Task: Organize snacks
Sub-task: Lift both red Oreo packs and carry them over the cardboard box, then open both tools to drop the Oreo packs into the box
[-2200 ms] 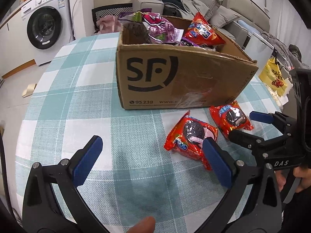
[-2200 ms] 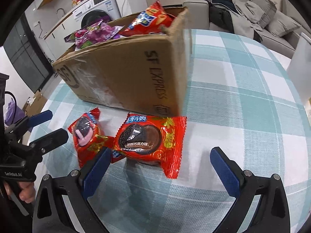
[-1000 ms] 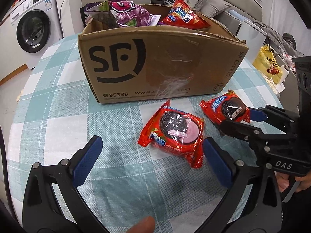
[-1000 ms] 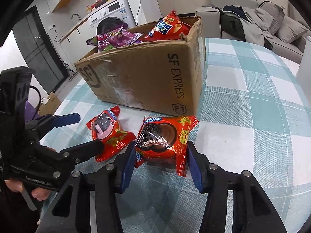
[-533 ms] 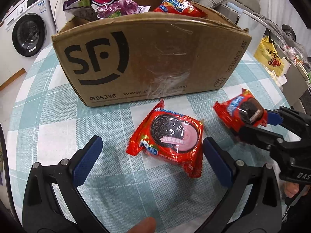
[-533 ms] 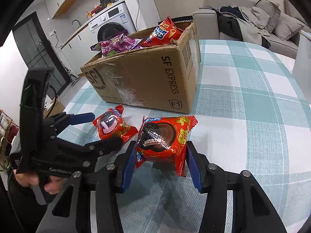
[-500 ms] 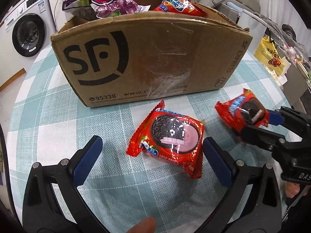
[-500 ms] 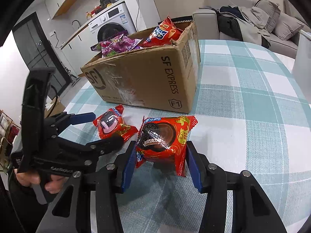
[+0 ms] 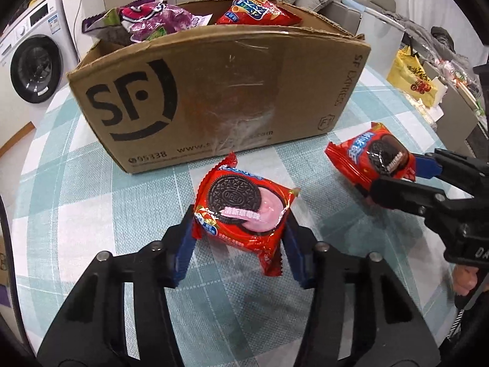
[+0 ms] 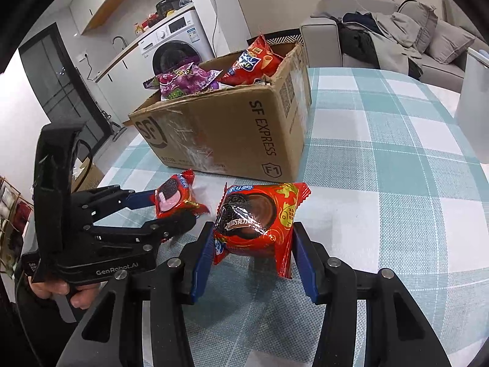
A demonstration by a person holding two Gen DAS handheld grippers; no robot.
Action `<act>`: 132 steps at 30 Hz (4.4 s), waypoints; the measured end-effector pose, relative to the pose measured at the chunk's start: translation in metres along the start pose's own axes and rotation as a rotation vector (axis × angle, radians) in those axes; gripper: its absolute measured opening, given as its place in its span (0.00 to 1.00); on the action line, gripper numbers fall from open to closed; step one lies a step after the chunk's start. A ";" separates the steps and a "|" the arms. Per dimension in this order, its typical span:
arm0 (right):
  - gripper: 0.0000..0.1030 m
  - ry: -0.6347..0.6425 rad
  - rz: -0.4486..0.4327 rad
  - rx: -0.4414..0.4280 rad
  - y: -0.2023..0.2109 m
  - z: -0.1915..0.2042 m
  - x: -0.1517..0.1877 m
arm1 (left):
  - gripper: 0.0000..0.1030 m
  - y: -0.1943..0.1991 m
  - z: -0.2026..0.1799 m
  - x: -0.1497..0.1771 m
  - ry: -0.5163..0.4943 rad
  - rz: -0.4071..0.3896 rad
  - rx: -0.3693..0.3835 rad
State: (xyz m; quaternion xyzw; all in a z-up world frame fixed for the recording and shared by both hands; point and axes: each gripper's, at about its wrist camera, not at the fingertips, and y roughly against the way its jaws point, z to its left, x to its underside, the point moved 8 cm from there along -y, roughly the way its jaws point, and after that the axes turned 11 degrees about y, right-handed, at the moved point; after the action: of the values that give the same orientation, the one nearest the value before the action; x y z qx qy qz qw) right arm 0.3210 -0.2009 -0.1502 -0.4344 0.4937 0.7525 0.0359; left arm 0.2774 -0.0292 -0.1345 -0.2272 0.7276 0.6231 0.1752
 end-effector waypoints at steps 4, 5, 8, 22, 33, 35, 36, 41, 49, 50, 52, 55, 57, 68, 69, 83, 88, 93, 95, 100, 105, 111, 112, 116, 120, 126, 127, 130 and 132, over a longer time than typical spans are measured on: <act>0.48 0.003 -0.006 -0.001 0.004 0.004 -0.001 | 0.46 0.005 0.002 0.005 0.022 -0.012 0.013; 0.48 0.004 -0.011 -0.003 0.006 0.005 -0.002 | 0.46 0.008 0.004 0.005 0.028 -0.017 0.015; 0.48 0.009 -0.022 -0.001 0.011 0.008 -0.005 | 0.46 0.013 0.009 0.006 0.047 -0.032 0.016; 0.48 0.053 -0.090 0.016 0.043 0.023 -0.023 | 0.46 0.077 0.040 0.000 0.106 -0.151 0.027; 0.48 0.064 -0.186 0.037 0.078 0.024 -0.056 | 0.46 0.118 0.055 -0.027 0.156 -0.236 0.035; 0.48 0.064 -0.200 0.039 0.082 0.024 -0.062 | 0.46 0.121 0.053 -0.032 0.156 -0.247 0.036; 0.48 0.064 -0.204 0.039 0.083 0.024 -0.065 | 0.46 0.124 0.053 -0.034 0.156 -0.254 0.039; 0.48 0.072 -0.218 0.041 0.086 0.025 -0.075 | 0.46 0.131 0.052 -0.042 0.155 -0.272 0.036; 0.48 0.080 -0.233 0.027 0.082 0.029 -0.086 | 0.46 0.137 0.052 -0.053 0.163 -0.293 0.039; 0.48 0.079 -0.233 0.024 0.080 0.028 -0.087 | 0.46 0.137 0.052 -0.055 0.163 -0.294 0.039; 0.48 0.078 -0.233 0.024 0.078 0.028 -0.090 | 0.46 0.138 0.052 -0.058 0.161 -0.301 0.039; 0.48 0.077 -0.239 0.023 0.074 0.028 -0.095 | 0.46 0.138 0.051 -0.062 0.162 -0.307 0.041; 0.48 0.075 -0.242 0.022 0.073 0.028 -0.098 | 0.46 0.138 0.052 -0.066 0.163 -0.313 0.041; 0.48 0.070 -0.255 0.015 0.063 0.026 -0.113 | 0.46 0.132 0.056 -0.080 0.166 -0.317 0.041; 0.48 0.070 -0.252 0.013 0.062 0.025 -0.114 | 0.46 0.132 0.056 -0.081 0.165 -0.317 0.040; 0.48 0.011 -0.227 0.013 0.044 0.010 -0.120 | 0.46 0.109 0.055 -0.103 0.155 -0.307 0.035; 0.49 -0.001 -0.211 0.018 0.033 0.006 -0.124 | 0.46 0.097 0.051 -0.109 0.148 -0.297 0.030; 0.49 -0.001 -0.203 0.015 0.023 0.007 -0.128 | 0.46 0.086 0.043 -0.113 0.127 -0.297 0.009; 0.49 0.007 -0.199 0.025 0.018 0.007 -0.129 | 0.46 0.082 0.040 -0.114 0.122 -0.295 0.007; 0.49 0.016 -0.180 0.039 0.007 0.007 -0.130 | 0.46 0.071 0.040 -0.118 0.120 -0.291 0.006; 0.49 0.015 -0.175 0.049 0.003 0.005 -0.130 | 0.46 0.065 0.038 -0.123 0.116 -0.286 0.017; 0.51 0.012 -0.177 0.074 0.003 0.003 -0.131 | 0.46 0.054 0.035 -0.127 0.111 -0.272 0.028; 0.53 0.011 -0.181 0.076 0.005 0.003 -0.131 | 0.46 0.054 0.035 -0.127 0.112 -0.270 0.030; 0.62 0.020 -0.215 0.072 0.015 0.004 -0.132 | 0.55 0.061 0.032 -0.124 0.115 -0.279 0.047; 0.81 0.035 -0.229 0.083 0.027 0.005 -0.130 | 0.81 0.081 0.034 -0.120 0.117 -0.326 0.045; 1.00 0.014 -0.264 0.067 0.048 0.004 -0.119 | 0.99 0.106 0.041 -0.106 0.131 -0.347 0.055; 1.00 0.012 -0.269 0.065 0.050 0.005 -0.117 | 0.99 0.112 0.043 -0.103 0.132 -0.362 0.053; 1.00 0.014 -0.287 0.061 0.059 0.007 -0.109 | 0.99 0.125 0.045 -0.093 0.137 -0.384 0.044; 1.00 0.021 -0.302 0.060 0.064 0.008 -0.104 | 0.99 0.132 0.047 -0.084 0.136 -0.397 0.034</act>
State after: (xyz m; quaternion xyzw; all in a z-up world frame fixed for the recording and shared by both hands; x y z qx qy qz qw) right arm 0.3491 -0.1885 -0.0318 -0.5104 0.4454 0.7187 0.1566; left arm 0.2739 0.0419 0.0123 -0.4048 0.6891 0.5471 0.2488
